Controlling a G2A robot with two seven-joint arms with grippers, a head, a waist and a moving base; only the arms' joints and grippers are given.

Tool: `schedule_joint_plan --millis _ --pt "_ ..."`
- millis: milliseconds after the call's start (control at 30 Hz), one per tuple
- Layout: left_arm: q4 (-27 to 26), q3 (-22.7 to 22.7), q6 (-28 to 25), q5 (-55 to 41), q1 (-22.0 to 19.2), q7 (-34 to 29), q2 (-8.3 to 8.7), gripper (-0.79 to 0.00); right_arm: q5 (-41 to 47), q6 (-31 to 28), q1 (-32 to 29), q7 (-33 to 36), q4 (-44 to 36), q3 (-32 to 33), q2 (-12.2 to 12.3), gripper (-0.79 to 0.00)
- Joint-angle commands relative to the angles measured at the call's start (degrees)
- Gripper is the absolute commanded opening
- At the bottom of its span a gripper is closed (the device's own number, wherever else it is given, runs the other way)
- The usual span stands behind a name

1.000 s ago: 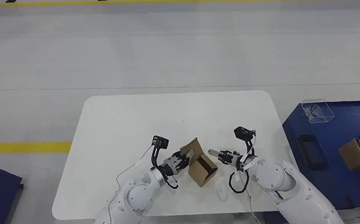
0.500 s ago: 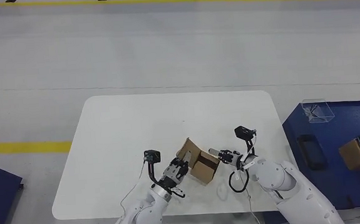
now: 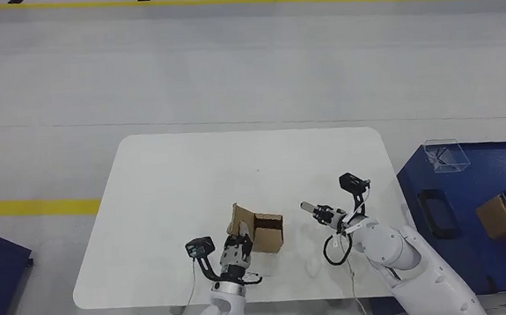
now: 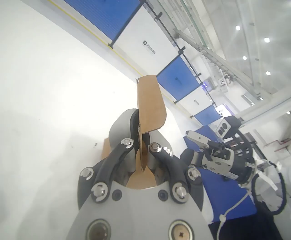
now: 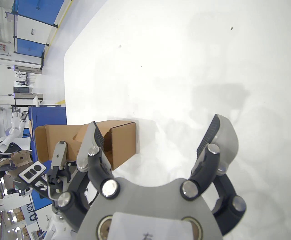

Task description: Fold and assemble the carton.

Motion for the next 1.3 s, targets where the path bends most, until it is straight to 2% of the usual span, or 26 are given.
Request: schedule_joint_plan --millis 0,100,133,167,200,233,433,1033,1100,1267 --pt "0.8 0.1 1.3 -0.6 -0.3 1.9 -0.45 -0.785 -0.2 0.2 0.5 0.3 0.4 -0.5 -0.2 0.0" --pt "1.3 0.7 1.7 -0.2 -0.2 2.2 -0.89 -0.785 -1.9 0.8 1.4 2.6 1.1 -1.8 -0.3 0.0" --pt "1.5 0.7 2.4 0.9 -0.2 2.7 -0.94 -0.668 -2.5 0.9 1.7 2.8 1.2 -2.0 -0.4 0.0" --pt "1.4 0.7 2.4 1.1 -0.1 2.9 -1.04 -0.514 -2.8 1.0 1.8 2.8 1.3 -2.2 -0.5 0.0" --pt "1.4 0.8 2.1 0.8 0.1 2.4 -1.14 -0.179 -3.0 1.1 1.9 2.9 1.3 -2.3 -0.5 0.0" --pt "1.6 0.9 2.2 1.2 0.1 1.7 -1.18 0.0 -2.9 1.0 2.0 3.0 1.4 -2.3 -0.6 0.0" --pt "1.3 -0.1 -4.8 4.2 -0.1 -1.0 -0.74 0.0 -1.0 1.6 2.5 4.4 1.7 -1.9 -0.9 0.0" --pt "1.3 -0.1 -4.8 4.2 -0.1 -1.0 -0.74 0.0 -1.0 1.6 2.5 4.4 1.7 -1.9 -0.9 0.0" --pt "1.3 -0.1 -4.8 4.2 -0.1 -1.0 -0.74 0.0 1.7 0.7 1.8 2.2 1.2 -1.2 -1.2 0.0" --pt "1.3 -1.4 -6.3 6.2 0.3 0.2 -0.48 0.0 8.4 0.2 -2.0 -8.7 -2.2 -0.5 -2.4 0.0"
